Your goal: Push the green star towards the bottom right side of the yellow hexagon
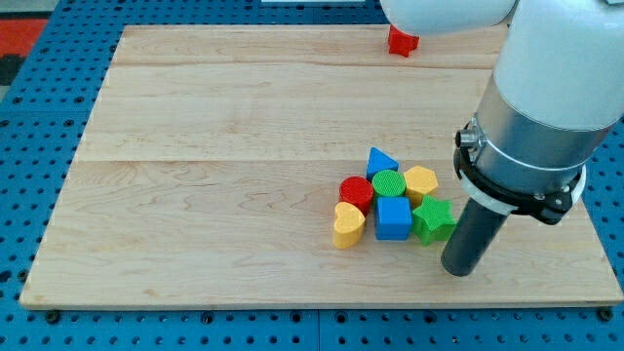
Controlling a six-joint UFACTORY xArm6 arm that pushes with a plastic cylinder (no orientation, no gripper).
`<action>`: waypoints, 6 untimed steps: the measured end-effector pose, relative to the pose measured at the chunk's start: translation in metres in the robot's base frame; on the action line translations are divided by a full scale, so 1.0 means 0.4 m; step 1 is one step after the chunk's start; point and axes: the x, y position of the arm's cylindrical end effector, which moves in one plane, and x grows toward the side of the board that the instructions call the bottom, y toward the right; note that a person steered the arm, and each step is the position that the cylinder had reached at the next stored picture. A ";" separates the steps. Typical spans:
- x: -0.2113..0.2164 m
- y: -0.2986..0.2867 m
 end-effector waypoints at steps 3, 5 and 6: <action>-0.104 -0.114; -0.133 -0.056; -0.135 -0.055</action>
